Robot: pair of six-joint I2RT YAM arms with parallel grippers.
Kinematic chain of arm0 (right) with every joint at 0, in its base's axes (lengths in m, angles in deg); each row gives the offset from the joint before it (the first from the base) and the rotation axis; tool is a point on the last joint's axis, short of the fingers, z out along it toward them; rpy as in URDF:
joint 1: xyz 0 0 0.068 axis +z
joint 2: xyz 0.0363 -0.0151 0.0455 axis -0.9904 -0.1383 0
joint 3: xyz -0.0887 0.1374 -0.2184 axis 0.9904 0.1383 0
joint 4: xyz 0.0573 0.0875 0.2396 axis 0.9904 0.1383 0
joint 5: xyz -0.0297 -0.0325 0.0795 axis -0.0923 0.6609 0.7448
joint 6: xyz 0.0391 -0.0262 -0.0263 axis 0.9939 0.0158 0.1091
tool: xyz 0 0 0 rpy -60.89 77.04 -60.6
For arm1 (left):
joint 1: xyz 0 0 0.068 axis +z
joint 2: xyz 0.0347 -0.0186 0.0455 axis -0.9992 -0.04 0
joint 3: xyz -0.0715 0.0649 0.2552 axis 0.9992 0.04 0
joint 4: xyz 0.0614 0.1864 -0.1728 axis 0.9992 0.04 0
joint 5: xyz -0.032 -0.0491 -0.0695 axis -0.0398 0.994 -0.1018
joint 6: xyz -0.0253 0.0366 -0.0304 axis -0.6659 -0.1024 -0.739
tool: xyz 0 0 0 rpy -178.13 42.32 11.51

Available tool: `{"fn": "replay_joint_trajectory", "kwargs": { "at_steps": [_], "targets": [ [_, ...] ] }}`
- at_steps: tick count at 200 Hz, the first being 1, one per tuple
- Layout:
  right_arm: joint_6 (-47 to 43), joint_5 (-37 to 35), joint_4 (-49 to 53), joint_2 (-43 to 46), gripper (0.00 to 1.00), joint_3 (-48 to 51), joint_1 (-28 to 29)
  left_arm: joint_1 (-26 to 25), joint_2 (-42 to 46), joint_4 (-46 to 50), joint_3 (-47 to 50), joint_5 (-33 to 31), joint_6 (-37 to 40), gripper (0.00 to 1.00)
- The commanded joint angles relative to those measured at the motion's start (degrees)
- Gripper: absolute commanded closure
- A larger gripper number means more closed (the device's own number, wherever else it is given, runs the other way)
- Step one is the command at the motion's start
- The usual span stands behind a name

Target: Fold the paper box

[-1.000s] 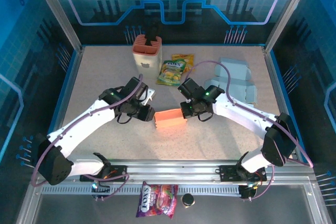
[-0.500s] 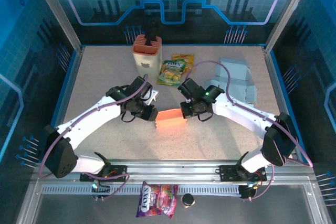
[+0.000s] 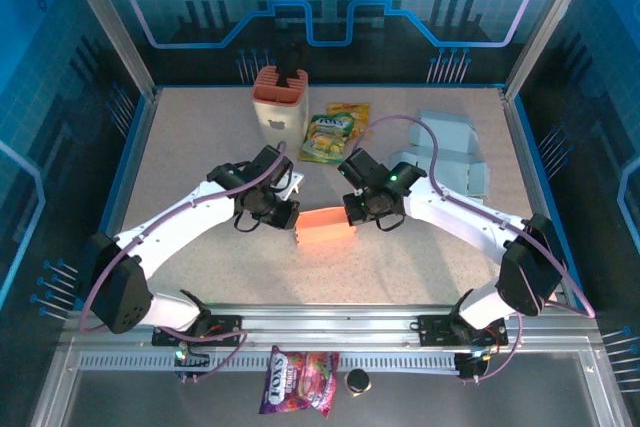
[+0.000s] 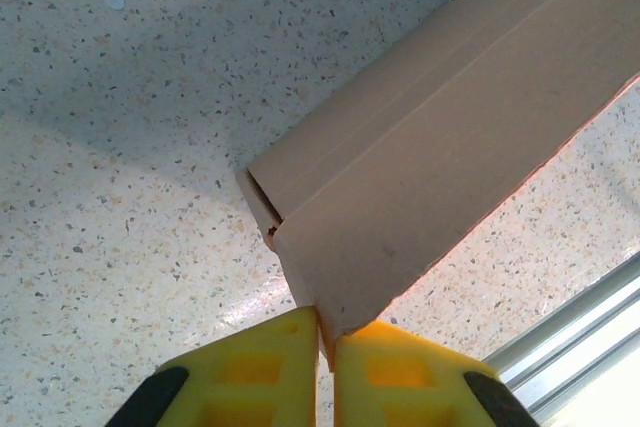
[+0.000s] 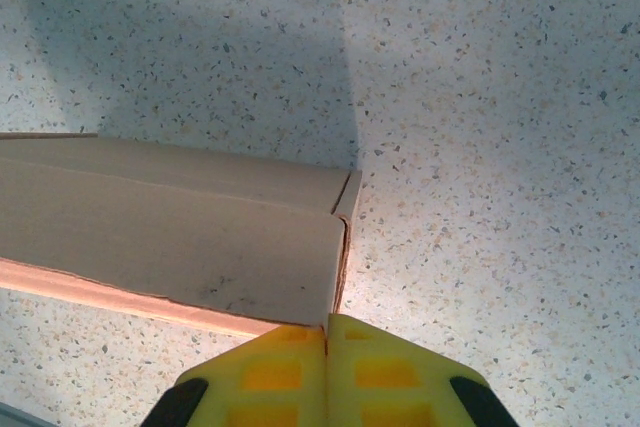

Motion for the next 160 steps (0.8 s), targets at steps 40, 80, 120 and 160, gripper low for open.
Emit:
{"fn": "replay_joint_trajectory", "kwargs": {
  "at_steps": [40,80,120,160],
  "targets": [
    [2.5,0.3,1.0,-0.8,1.0,-1.9,0.9,-0.4,-2.7,1.2,-3.2,0.1,-6.1,0.95],
    [3.2,0.1,0.3,-0.7,1.0,-1.5,1.0,-0.4,-5.4,5.6,-6.9,1.3,-14.3,0.96],
    [3.7,0.4,-0.3,-0.9,1.0,-1.3,1.0,-0.3,-7.6,7.7,-9.3,3.4,-20.4,0.97],
    [3.8,0.3,-0.5,-0.7,1.0,-1.1,1.0,0.0,-9.4,10.2,-12.1,5.8,-23.8,0.98]
  ]
}}
